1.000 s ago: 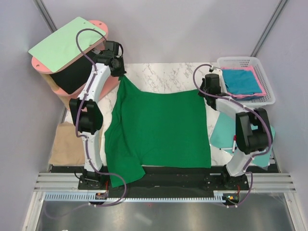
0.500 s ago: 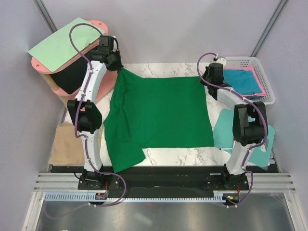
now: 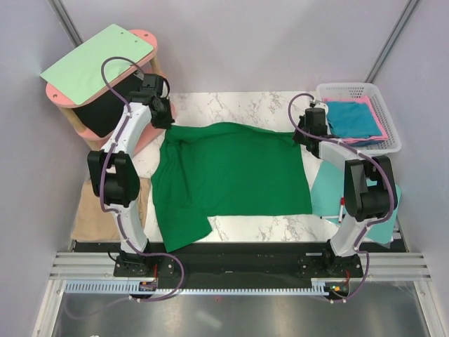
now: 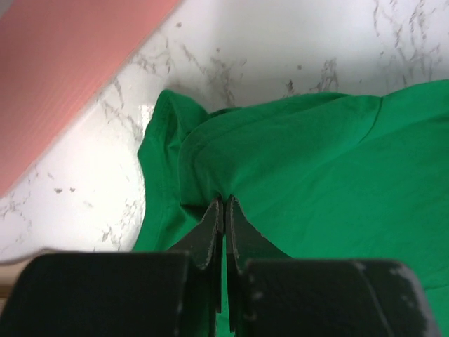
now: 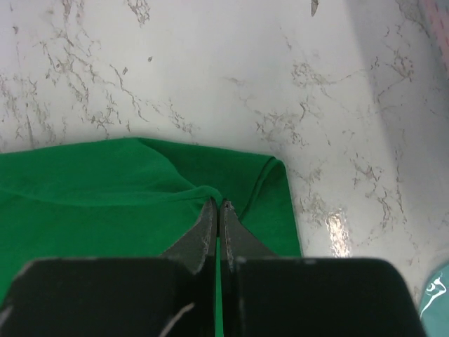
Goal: Fold and stack the t-shirts
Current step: Fold the flattened tshirt in 1/3 of the way
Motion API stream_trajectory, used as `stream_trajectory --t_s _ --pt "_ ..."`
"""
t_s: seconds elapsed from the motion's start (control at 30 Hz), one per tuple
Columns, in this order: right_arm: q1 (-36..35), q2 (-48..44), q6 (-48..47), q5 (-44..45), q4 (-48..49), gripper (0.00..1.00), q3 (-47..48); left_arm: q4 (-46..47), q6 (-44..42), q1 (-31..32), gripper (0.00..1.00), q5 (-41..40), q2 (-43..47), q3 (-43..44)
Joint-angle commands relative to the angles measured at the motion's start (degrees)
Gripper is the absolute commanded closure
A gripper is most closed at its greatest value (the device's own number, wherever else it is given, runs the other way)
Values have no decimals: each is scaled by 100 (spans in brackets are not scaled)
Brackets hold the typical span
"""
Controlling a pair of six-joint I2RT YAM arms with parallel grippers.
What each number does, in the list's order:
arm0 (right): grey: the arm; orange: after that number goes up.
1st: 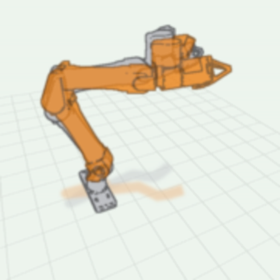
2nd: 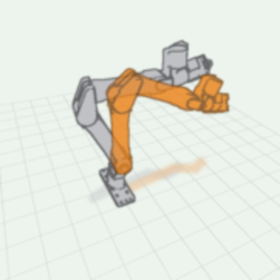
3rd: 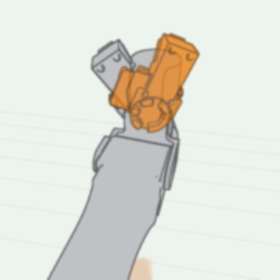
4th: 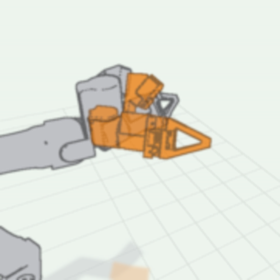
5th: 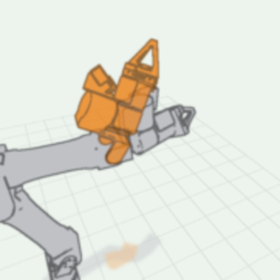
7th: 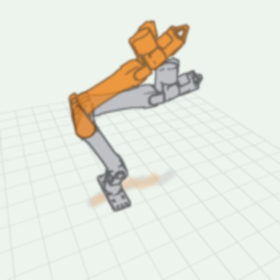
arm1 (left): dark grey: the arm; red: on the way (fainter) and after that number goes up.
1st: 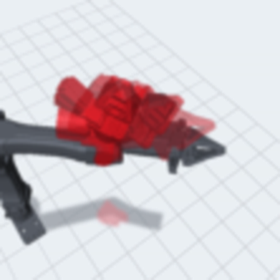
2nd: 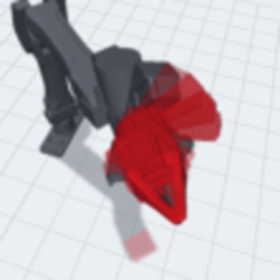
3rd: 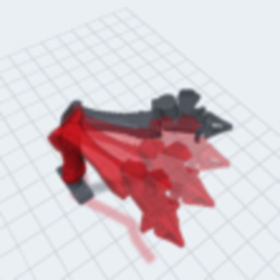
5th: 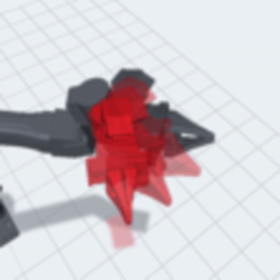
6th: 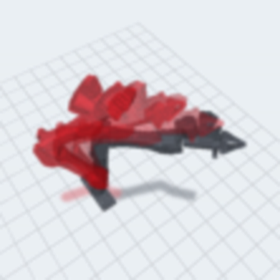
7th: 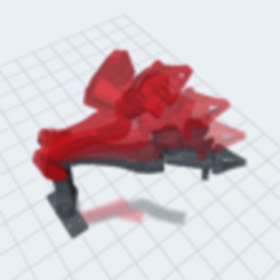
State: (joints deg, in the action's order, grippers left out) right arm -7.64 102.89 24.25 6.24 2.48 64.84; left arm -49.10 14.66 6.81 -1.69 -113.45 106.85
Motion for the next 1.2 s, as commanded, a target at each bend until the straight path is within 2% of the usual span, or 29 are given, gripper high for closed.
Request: stream_trajectory --t_s 0.0,0.43,0.9,0.97,1.07,1.1,1.13,1.17 --pt "17 -515 54 -123 -37 100 -138 147 -129 -48 98 -296 613 -417" --pt "-1 -604 -8 131 -573 100 -595 120 -349 -39 98 -1131 1131 -1377" --pt "-10 -147 -17 527 -960 100 -437 59 -428 -30 98 -1342 1264 -2054" --pt "-18 -51 -8 501 -1065 96 -402 15 -376 -30 98 -1351 1272 -2106" --pt "-10 20 -52 238 -1267 75 -314 -134 -245 -22 46 -1395 1360 -2185" --pt "-18 20 -61 159 -1320 60 -305 -117 -235 -4 9 -1412 1439 -2229" --pt "-18 -75 -52 115 -1329 54 -357 -117 -235 31 1 -1465 1614 -2282" --pt "-18 -128 -61 36 -1320 47 -375 -74 -235 66 0 -1500 1685 -2361"
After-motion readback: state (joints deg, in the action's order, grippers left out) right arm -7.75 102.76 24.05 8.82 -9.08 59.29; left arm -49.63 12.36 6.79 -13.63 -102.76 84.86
